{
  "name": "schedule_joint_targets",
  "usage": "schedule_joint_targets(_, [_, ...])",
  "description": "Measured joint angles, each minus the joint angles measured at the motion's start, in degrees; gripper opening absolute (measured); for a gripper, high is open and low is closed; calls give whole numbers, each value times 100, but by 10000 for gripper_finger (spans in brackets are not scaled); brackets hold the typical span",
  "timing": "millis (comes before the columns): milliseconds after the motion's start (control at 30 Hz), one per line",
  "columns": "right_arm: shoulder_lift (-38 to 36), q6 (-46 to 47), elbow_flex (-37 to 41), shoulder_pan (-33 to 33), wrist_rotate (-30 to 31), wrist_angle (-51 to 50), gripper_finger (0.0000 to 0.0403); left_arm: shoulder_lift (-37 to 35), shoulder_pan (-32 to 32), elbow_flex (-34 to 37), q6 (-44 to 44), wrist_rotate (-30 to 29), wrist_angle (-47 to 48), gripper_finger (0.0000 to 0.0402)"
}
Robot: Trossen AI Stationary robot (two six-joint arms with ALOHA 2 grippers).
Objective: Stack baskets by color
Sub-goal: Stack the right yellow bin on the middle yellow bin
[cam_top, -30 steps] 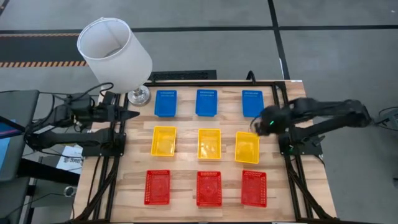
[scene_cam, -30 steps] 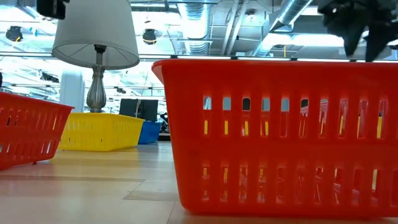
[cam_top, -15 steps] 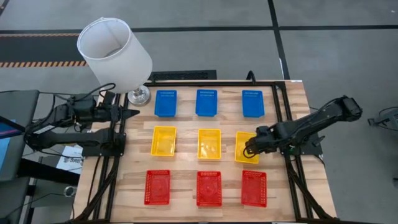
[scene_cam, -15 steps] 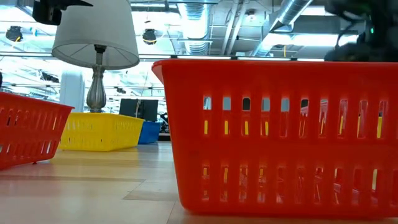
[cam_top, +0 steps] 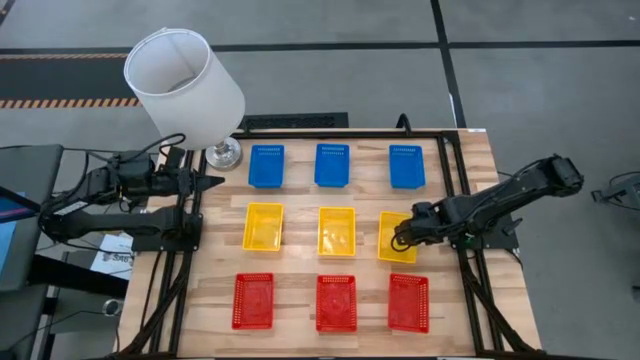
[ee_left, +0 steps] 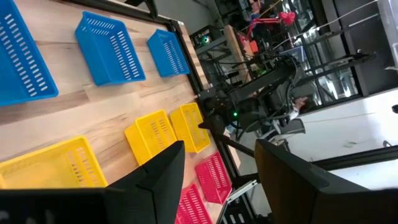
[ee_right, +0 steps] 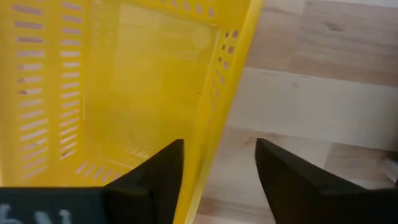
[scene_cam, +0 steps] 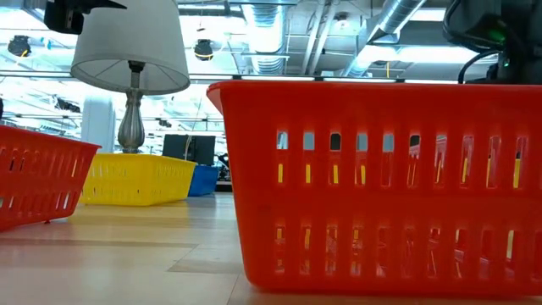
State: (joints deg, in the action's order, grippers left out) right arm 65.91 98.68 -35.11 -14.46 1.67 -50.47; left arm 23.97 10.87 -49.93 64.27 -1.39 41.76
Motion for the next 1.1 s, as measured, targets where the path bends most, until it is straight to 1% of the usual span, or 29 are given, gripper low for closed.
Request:
schedule_joint_targets(67, [45, 21, 7, 0, -27, 19, 164, 0, 0, 0, 0, -3, -1, 185])
schedule_joint_targets(233, [227, -2, 2, 43, 108, 208, 36, 0, 0, 0, -5, -94, -2, 185])
schedule_joint_targets(267, [256, -60, -2, 74, 115, 275, 21, 0, 0, 0, -7, -118, 0, 185])
schedule_joint_targets(300, [267, -148, -14, 118, 123, 351, 14, 0, 0, 0, -7, -151, 2, 185])
schedule_joint_targets(400, [273, -299, -174, 255, 157, 404, 16, 0, 0, 0, -9, -219, 0, 185])
schedule_joint_targets(533, [188, -747, -796, 486, 585, 431, 8, 0, 0, 0, -9, -232, 0, 185])
schedule_joint_targets(667, [195, -1223, -1494, 721, 821, 434, 11, 0, 0, 0, -8, -232, 0, 185])
schedule_joint_targets(800, [333, -1325, -1995, 791, 1283, 526, 6, 0, 0, 0, -8, -240, 0, 185])
schedule_joint_targets(933, [795, -1282, -2135, 791, 1385, 1130, 13, 0, 0, 0, -9, -245, 2, 185])
schedule_joint_targets(1100, [1631, -1176, -2159, 753, 1225, 2163, 10, -2, 0, 0, -14, -247, 2, 185])
